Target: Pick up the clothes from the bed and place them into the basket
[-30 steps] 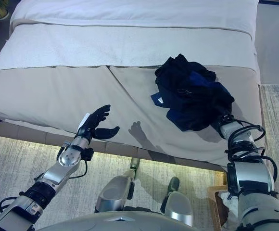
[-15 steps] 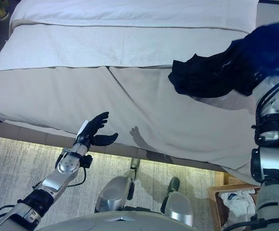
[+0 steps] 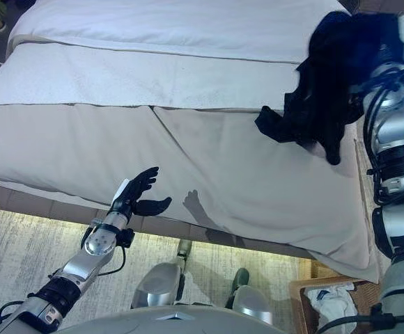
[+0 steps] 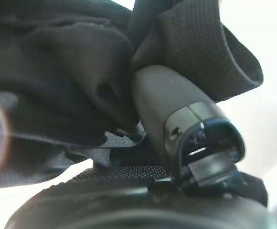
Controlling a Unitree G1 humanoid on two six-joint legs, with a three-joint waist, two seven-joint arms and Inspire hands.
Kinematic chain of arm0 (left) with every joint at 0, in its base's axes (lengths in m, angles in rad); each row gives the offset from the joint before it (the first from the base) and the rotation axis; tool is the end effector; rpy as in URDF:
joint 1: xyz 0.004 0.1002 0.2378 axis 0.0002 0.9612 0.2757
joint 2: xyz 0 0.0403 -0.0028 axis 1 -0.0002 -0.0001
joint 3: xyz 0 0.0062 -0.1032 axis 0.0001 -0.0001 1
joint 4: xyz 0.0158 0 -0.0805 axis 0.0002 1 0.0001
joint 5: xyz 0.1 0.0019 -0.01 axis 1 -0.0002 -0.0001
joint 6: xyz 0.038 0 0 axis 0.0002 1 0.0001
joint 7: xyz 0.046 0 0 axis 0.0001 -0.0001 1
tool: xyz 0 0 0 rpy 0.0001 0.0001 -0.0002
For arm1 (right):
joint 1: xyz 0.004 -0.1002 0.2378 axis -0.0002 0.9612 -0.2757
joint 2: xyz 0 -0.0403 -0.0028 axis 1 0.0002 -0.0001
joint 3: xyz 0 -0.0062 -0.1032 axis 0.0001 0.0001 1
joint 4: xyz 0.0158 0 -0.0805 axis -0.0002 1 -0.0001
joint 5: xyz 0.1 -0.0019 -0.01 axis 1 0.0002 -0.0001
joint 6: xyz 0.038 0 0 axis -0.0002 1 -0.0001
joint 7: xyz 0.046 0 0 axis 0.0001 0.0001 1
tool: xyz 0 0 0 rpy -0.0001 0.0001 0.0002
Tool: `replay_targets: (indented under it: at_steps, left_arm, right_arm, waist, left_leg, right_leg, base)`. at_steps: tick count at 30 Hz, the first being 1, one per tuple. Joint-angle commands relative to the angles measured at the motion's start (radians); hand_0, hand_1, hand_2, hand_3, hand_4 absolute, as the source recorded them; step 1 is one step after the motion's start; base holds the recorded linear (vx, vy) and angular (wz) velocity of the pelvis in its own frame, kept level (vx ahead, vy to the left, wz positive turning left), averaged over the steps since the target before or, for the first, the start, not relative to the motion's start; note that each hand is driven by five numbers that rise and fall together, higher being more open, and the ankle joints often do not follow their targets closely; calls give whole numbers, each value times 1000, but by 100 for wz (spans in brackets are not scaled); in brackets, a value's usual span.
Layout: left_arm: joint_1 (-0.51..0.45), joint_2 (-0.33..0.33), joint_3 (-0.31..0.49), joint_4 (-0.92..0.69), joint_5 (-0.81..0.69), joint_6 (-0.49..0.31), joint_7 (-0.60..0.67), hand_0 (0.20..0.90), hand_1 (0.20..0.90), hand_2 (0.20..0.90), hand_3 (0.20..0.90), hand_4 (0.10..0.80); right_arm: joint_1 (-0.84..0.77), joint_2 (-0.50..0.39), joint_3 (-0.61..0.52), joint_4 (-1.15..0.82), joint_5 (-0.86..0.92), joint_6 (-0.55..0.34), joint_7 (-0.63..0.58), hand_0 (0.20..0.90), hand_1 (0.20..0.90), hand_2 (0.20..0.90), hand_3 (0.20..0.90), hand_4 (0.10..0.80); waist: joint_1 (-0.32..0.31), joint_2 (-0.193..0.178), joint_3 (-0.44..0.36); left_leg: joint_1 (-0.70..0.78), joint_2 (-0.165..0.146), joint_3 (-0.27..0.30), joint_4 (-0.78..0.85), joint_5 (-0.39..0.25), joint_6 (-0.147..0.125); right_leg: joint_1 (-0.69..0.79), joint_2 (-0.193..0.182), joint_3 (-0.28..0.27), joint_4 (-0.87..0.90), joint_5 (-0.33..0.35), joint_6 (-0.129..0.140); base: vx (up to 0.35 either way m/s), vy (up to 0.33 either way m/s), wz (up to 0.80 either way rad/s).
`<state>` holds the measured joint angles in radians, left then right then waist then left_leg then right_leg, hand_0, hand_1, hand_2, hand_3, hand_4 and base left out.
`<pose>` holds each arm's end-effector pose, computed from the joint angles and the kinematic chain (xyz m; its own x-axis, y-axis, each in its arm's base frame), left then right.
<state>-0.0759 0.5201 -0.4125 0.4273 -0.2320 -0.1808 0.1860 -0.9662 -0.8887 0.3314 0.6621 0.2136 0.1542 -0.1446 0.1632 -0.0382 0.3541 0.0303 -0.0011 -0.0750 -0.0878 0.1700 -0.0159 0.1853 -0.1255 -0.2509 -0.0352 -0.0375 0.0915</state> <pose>0.1930 0.2118 -0.0102 0.9648 -0.0290 -0.2614 0.1245 0.9257 0.3571 0.3250 -0.2873 0.2404 0.9293 -0.2754 0.2462 0.3693 0.7121 -0.5971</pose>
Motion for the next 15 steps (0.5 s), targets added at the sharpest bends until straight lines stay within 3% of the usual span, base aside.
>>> replay_targets:
  at_steps: [1, 9, 10, 15]
  left_arm:
    - [22, -12, 39, -11, 55, -93, -4, 900, 900, 900, 900, 800]
    - [-17, -35, 24, -11, 69, -77, -3, 900, 900, 900, 900, 800]
    - [-21, -38, 23, -14, 70, -72, -2, 900, 900, 900, 900, 800]
    - [-27, -40, 39, -29, 74, -54, -5, 900, 900, 900, 900, 800]
  right_arm:
    - [-72, -7, 95, -36, -68, -60, 43, 300, 300, 300, 200, 100]
    - [-42, 202, 212, 96, -212, -30, 211, 300, 300, 300, 200, 100]
    - [-27, 229, 226, 105, -225, -12, 237, 900, 900, 900, 900, 800]
    - [19, 280, 250, 121, -248, 1, 282, 900, 900, 900, 900, 800]
  waist:
    - [22, -22, -178]
    - [54, -9, -153]
    - [57, -6, -150]
    - [59, 1, -142]
  left_leg:
    - [66, -21, -5, 21, -168, 23]
    - [46, -23, -16, 37, -166, 28]
    - [45, -23, -15, 40, -166, 29]
    - [43, -22, -14, 48, -168, 34]
  right_leg:
    - [-75, 5, 49, 77, 29, -23]
    - [-86, -7, 31, 85, 33, -23]
    - [-86, -9, 30, 87, 33, -23]
    - [-87, -11, 30, 91, 34, -24]
  base:
    - [-11, -6, 5]
    - [-8, -2, 2]
    - [0, 0, 0]
    - [0, 0, 0]
